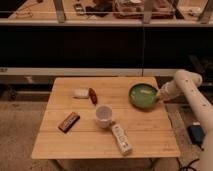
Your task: Drag the ceramic bowl in a circle
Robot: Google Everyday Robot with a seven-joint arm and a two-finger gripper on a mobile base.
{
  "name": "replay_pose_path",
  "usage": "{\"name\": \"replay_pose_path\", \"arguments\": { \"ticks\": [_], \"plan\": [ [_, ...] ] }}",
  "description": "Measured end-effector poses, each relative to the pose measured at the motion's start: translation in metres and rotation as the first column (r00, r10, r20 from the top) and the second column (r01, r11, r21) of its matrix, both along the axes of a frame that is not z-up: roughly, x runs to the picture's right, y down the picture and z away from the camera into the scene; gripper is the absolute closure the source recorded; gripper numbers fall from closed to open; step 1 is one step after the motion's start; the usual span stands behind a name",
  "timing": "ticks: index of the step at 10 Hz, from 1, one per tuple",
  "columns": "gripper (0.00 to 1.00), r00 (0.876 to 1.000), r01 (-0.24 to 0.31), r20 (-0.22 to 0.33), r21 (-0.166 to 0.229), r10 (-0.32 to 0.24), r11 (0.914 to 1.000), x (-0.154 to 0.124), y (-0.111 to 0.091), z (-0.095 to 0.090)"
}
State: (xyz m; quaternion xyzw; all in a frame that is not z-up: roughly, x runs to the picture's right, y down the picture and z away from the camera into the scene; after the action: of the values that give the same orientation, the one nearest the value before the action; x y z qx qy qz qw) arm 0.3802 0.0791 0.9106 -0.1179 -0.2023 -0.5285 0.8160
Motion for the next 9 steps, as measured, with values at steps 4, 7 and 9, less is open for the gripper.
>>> {"name": "replay_pose_path", "arguments": {
  "ticks": [4,7,9],
  "plan": [
    [1.0,0.997,0.077,0.003,0.003,-0.077,0.997,-0.002,0.021,-0.037],
    [1.0,0.983,0.162,0.085,0.0,-0.162,0.9867,-0.049,0.037,-0.046],
    [1.0,0.97,0.194,0.147,0.003,-0.193,0.9809,-0.083,0.043,-0.047]
  ]
}}
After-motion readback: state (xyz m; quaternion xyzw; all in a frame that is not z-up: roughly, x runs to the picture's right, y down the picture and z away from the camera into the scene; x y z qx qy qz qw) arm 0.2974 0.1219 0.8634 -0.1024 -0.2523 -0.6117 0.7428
